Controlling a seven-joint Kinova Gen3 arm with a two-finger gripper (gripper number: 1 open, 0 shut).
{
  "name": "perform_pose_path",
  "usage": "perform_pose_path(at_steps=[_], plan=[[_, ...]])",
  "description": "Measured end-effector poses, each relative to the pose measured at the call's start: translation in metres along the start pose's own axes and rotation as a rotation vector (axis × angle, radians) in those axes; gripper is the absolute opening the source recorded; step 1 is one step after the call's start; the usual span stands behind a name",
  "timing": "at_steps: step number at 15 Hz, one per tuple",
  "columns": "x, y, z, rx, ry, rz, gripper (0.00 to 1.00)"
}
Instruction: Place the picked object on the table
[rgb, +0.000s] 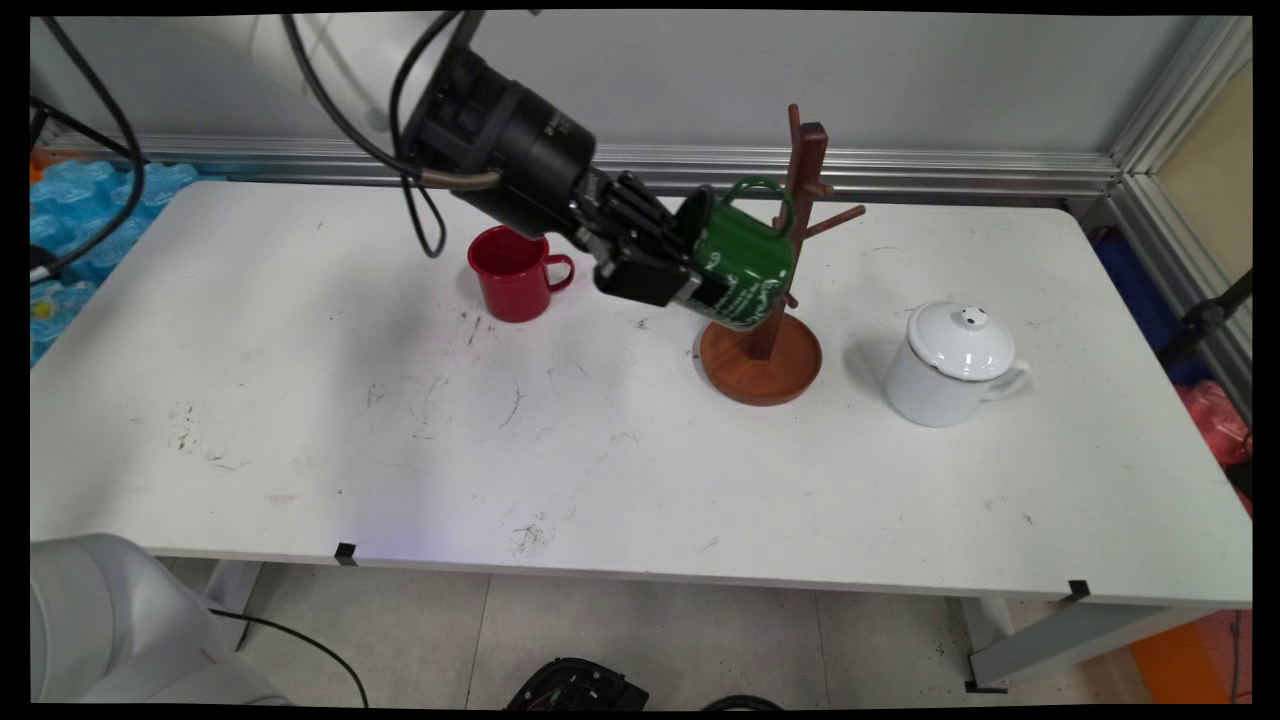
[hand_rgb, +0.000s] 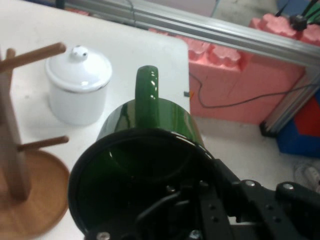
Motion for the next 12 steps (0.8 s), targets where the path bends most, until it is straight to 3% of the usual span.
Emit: perform_pose_path(at_steps=[7, 12], plan=[[-0.005, 0.005, -0.023, 0.056, -0.063, 0.014, 0.0], [-0.012, 0.001, -0.038, 0.119, -0.134, 0.03, 0.0]])
